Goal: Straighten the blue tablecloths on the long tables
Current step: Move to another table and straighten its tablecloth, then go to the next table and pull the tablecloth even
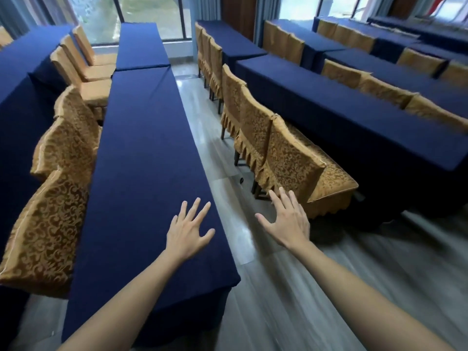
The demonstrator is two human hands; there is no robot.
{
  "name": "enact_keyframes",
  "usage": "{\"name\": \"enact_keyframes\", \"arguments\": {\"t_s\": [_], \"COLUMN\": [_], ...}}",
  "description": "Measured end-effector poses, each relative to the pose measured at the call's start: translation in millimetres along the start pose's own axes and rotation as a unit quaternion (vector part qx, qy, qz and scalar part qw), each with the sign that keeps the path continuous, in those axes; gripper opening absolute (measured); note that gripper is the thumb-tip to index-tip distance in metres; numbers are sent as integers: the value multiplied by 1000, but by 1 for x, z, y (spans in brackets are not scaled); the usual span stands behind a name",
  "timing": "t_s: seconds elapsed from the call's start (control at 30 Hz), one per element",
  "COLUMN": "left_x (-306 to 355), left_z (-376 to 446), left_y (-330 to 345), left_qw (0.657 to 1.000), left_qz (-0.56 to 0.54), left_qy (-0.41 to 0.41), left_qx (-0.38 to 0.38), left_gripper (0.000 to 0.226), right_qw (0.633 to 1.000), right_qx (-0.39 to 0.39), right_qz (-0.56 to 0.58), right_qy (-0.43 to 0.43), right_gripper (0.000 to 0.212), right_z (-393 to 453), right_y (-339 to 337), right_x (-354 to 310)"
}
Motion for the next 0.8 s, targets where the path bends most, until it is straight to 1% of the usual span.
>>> {"name": "enact_keyframes", "arguments": {"t_s": [0.2,0.37,0.47,0.63,0.8], "left_x": [54,97,127,195,288], "left_z": [64,103,120,145,180], "left_y": [-20,-42,-47,-40,-26], "left_qw": [998,994,992,989,988], "left_qz": [-4,-19,-16,-21,-29], "left_qy": [70,109,123,146,149], "left_qx": [2,15,12,10,3], "left_gripper": [85,80,76,76,74], "right_qw": [998,994,990,984,981], "right_qx": [29,42,53,63,68], "right_qz": [-3,-14,2,20,23], "right_qy": [61,100,130,165,182], "right_gripper": [86,87,87,87,87], "right_z": [22,37,43,51,64], "right_y": [-37,-64,-77,-89,-105], "right_x": [46,89,123,196,292]}}
Point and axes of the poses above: each hand's wrist, its own z-axis towards the middle knuckle, its own y-axis out of the palm, x = y × z, the point moved 8 cm from there along z, towards the middle knuckle, and after that the axes turned 6 degrees about -y, right-handed, at the moved point
